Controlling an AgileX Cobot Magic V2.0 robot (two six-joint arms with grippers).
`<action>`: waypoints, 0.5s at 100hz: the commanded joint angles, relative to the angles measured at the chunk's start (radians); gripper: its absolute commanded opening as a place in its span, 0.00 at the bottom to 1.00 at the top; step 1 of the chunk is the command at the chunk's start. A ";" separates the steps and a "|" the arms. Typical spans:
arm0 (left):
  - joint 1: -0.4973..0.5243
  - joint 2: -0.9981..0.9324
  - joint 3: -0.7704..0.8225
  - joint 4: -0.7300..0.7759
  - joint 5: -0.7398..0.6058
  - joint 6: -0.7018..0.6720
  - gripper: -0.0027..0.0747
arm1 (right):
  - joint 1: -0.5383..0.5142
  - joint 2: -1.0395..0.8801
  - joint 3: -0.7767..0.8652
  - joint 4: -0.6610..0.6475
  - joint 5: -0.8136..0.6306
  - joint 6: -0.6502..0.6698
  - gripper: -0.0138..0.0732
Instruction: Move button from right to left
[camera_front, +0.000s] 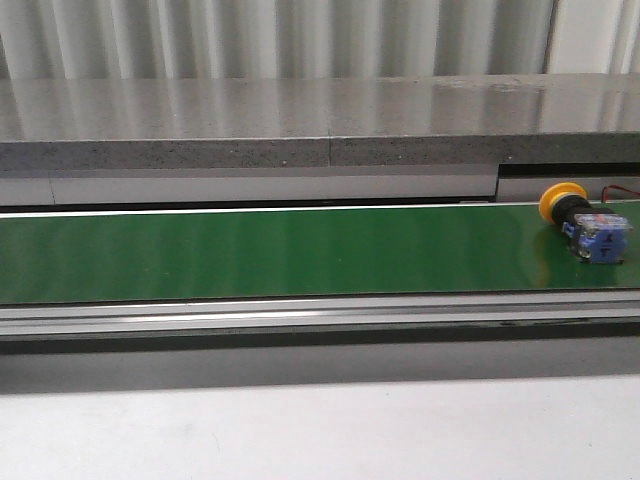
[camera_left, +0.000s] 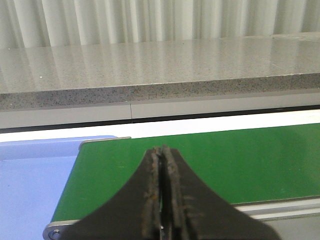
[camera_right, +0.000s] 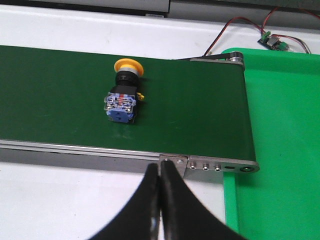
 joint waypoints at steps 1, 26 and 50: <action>-0.007 -0.031 0.039 -0.002 -0.078 -0.012 0.01 | -0.001 -0.077 0.015 -0.009 -0.087 -0.011 0.08; -0.007 -0.031 0.039 -0.002 -0.078 -0.012 0.01 | -0.001 -0.291 0.104 -0.009 -0.079 -0.011 0.08; -0.007 -0.031 0.039 -0.002 -0.078 -0.012 0.01 | -0.001 -0.360 0.115 -0.009 -0.085 -0.011 0.08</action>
